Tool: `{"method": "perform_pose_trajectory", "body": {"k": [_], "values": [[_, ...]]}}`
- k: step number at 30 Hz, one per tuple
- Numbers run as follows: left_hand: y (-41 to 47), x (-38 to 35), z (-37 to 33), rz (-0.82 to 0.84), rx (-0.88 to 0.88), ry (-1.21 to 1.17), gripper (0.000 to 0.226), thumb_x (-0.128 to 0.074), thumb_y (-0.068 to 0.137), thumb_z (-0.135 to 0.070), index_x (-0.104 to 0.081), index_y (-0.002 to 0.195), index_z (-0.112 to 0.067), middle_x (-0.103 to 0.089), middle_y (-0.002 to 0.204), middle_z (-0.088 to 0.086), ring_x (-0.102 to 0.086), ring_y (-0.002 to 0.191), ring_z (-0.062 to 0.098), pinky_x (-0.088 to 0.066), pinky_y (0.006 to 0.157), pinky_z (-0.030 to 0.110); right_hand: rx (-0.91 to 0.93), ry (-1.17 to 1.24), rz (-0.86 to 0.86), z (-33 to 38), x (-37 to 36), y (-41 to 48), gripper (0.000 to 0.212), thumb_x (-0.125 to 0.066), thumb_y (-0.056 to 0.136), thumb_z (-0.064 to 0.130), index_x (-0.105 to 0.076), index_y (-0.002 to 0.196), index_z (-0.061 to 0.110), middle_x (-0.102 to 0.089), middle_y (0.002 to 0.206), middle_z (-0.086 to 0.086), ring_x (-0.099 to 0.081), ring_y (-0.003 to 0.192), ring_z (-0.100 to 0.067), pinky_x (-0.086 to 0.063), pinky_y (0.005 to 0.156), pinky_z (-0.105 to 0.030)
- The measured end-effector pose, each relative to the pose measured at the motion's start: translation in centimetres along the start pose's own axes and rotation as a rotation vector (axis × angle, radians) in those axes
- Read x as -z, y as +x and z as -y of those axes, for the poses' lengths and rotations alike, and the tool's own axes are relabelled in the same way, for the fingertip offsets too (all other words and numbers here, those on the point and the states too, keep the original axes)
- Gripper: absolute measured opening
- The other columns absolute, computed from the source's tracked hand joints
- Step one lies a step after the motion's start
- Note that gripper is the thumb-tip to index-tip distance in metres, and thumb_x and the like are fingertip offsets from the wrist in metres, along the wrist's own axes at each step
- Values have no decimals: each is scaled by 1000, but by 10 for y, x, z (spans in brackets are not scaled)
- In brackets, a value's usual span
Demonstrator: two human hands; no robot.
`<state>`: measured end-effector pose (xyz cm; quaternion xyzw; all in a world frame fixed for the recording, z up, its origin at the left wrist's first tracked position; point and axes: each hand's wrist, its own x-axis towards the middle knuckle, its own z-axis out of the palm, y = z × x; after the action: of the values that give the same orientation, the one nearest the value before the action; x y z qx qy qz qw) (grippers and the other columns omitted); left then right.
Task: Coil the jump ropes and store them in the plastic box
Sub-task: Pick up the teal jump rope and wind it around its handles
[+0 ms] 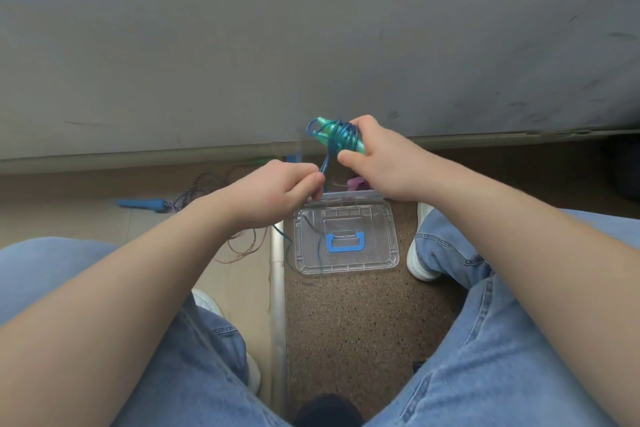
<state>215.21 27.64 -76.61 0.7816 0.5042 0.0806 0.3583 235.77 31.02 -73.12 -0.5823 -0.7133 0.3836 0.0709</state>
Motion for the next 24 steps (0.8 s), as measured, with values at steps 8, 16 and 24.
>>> {"method": "perform_pose_trajectory", "body": {"k": [8, 16, 24], "values": [[-2, 9, -6, -50, -333, 589, 51, -31, 97, -58, -47, 65, -21, -38, 49, -4, -36, 46, 14, -31, 48, 30, 61, -480, 168, 4, -28, -15, 25, -47, 105, 35, -44, 113, 12, -62, 108, -15, -59, 88, -31, -43, 70, -39], [-1, 26, -3, -300, -290, 340, 61, -40, 94, -59, -57, 53, -17, -45, 53, -2, -45, 52, 19, -42, 49, 34, 322, -425, 498, 16, -30, -23, 31, -48, 104, 35, -45, 129, 18, -64, 115, -7, -61, 99, -27, -48, 93, -45], [0, 23, -6, -191, 0, 19, 61, -57, 95, -50, -53, 46, -15, -47, 39, -8, -36, 40, 12, -29, 43, 18, 300, -442, 576, 15, -17, -26, 35, -50, 103, 43, -48, 128, 19, -53, 92, 11, -56, 88, -15, -45, 80, -36]]}}
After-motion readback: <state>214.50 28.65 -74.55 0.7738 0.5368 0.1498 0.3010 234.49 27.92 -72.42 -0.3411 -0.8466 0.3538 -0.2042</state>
